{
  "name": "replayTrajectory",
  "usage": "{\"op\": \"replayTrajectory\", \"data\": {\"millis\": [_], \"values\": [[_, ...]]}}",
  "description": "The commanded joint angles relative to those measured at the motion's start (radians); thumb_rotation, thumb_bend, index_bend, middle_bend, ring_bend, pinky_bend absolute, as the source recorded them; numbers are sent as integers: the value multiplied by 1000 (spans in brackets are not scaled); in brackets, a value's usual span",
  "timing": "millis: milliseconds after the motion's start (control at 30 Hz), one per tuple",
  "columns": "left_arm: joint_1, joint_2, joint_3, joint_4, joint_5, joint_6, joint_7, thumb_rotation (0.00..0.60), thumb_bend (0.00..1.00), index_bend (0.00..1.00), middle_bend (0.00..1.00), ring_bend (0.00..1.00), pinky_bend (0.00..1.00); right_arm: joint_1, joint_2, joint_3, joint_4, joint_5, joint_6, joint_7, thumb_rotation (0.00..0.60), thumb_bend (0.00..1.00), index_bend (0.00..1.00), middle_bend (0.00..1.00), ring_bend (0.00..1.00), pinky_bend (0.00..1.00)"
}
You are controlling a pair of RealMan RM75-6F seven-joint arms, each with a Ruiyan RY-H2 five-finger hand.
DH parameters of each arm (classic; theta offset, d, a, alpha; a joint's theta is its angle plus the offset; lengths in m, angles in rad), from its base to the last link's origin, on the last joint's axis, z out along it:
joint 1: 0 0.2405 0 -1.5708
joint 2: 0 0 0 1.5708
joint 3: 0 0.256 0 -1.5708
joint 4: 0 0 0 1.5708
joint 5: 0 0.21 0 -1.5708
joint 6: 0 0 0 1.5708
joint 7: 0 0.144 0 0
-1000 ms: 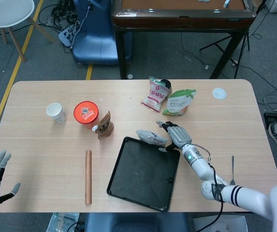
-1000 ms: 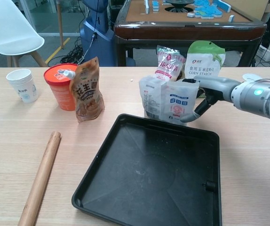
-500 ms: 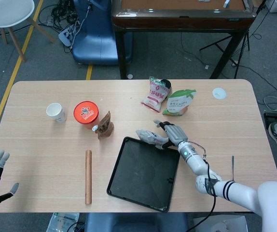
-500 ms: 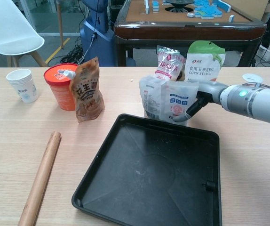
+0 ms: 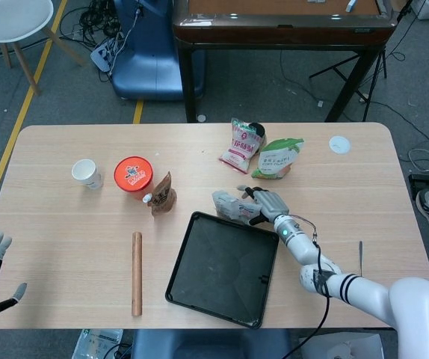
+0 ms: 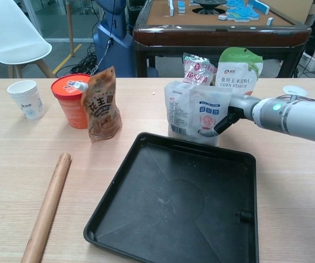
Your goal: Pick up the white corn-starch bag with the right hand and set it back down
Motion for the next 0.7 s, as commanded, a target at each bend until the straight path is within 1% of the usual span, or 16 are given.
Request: {"op": "replayTrajectory", "data": {"millis": [33,133,233,333,400,433,500,567,600,700], "values": [[0,0,0,0,-1,-1,0,600,246,0,0,85,57,10,-7,2,15,-3,-7,2,600,419,208,267,142,161],[0,-1,0,0,-1,-3,1,600,246,0,0,85,57,19,-20,5,31,-11,-3,4,600,432,243,290,163,169],[1,-1,-1,2,-4,-2,-1,600,246,0,0,85,57,22,-36,2,52,-30,15,3,600,473,301,329,198,201],[2,1,-2,3,-5,0,-3,600,246,0,0,84,57,21,-56,1,81,-48,38,9,600,546,405,396,259,259],[3,1,-1,4,-4,0,-4,600,246,0,0,84,57,17,-68,1,98,-62,55,18,600,609,501,455,317,340],[3,2,-1,4,-4,0,-4,600,246,0,0,84,57,15,-75,0,110,-76,67,23,600,632,526,473,337,368],[2,2,-1,4,-4,-1,-4,600,246,0,0,84,57,12,-85,-4,130,-102,90,33,600,701,597,527,405,456],[2,2,-1,3,-3,-2,-3,600,246,0,0,84,57,6,-93,-8,145,-135,112,60,600,743,647,569,467,526],[2,2,-1,3,-3,-2,-2,600,246,0,0,84,57,2,-92,-12,150,-155,123,76,600,760,668,587,492,550],[1,4,-2,1,-4,-3,0,600,246,0,0,84,57,-10,-74,-32,145,-214,148,113,600,784,705,617,528,582]]}}
